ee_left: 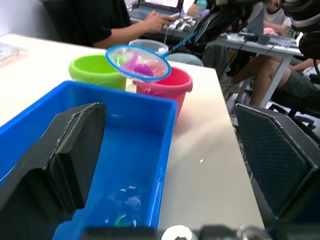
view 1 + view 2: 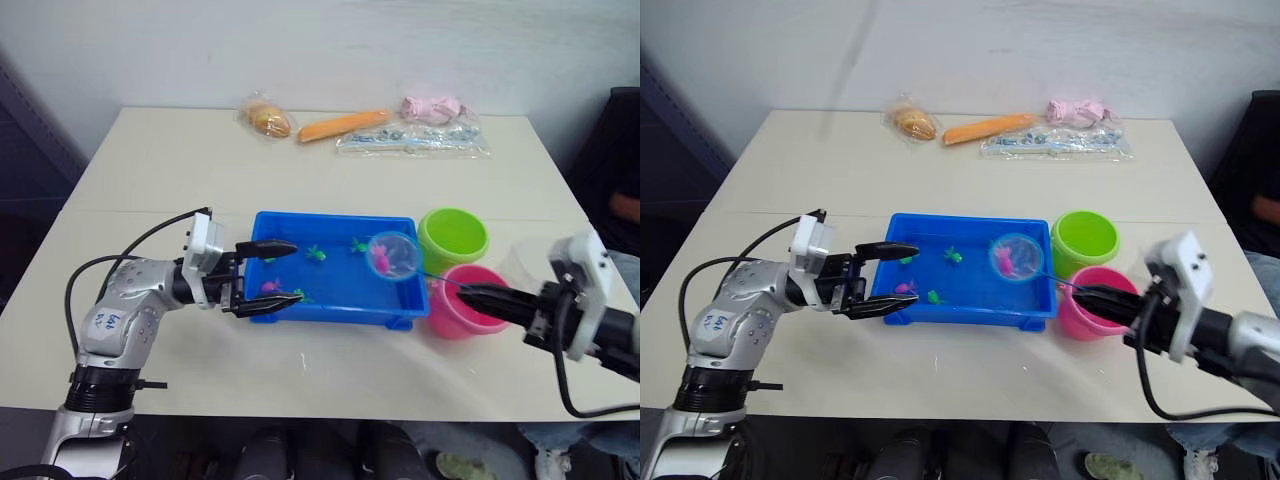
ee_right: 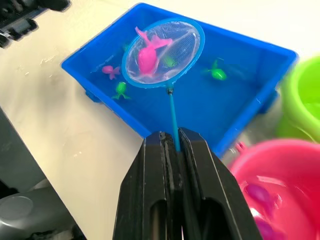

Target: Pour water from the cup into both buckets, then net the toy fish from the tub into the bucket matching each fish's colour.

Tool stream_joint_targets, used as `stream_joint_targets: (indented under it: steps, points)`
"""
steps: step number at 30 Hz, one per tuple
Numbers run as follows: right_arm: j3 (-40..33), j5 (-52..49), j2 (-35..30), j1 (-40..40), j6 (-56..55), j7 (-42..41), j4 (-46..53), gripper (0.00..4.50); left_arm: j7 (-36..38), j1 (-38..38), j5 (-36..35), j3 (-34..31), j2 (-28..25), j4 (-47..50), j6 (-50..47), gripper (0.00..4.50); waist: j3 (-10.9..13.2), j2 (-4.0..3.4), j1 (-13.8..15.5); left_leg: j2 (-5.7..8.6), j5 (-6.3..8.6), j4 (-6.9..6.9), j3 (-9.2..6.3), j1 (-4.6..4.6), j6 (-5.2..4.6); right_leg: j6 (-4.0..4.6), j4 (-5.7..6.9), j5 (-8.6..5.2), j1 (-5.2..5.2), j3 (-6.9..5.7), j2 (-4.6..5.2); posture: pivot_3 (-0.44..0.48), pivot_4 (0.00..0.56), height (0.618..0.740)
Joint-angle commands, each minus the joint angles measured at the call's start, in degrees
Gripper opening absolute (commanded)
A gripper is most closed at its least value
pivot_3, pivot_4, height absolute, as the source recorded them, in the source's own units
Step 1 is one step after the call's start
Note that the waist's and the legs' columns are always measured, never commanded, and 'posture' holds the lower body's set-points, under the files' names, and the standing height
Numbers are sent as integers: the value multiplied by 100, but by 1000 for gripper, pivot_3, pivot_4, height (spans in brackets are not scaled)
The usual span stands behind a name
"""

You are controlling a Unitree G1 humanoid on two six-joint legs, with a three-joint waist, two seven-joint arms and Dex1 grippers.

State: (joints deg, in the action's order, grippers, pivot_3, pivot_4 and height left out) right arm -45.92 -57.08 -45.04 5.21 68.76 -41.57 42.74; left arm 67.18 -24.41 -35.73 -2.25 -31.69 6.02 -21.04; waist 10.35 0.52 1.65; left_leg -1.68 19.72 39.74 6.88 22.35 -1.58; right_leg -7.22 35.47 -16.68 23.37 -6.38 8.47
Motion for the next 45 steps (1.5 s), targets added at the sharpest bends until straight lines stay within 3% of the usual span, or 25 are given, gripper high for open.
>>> stream_joint_targets:
  steps: [1,6,17,27,34,45]
  points:
    - [-906,88,173,824,-436,-73,355,0,94,-129,-82,110,132,46,34,4432,-1,1,14,0,0,1,1,-3,-1,-1,-1,1,-3,2,-2,0,150,740]
    - [-1286,500,674,1772,-1266,39,425,0,220,-250,-10,230,249,-127,77,4432,-3,1,-38,2,0,2,8,-14,-3,-9,-7,5,-13,15,-7,0,150,740]
    - [-396,2420,1289,2628,-3752,-56,-237,0,290,-211,38,339,293,-193,89,4432,-6,-6,-42,-3,-2,0,8,-21,1,-8,-27,5,-13,23,-13,0,150,740]
    - [571,5010,1307,3014,-7625,-175,-1540,0,227,-122,1,279,211,-49,-10,4432,-7,-8,-33,3,-3,0,8,-22,2,-9,-28,5,-14,22,-14,0,150,740]
    - [586,6196,1364,2835,-9791,682,-2436,0,170,-75,-2,249,177,10,-15,4432,-8,-8,-53,-4,-7,0,9,-26,9,-7,-25,4,-13,24,-13,0,150,740]
    - [391,8839,1044,2576,-11651,2489,-2928,0,47,-34,-12,243,213,85,25,4432,-8,-9,-71,-6,-9,0,8,-27,13,-3,-20,1,-14,27,-13,0,150,740]
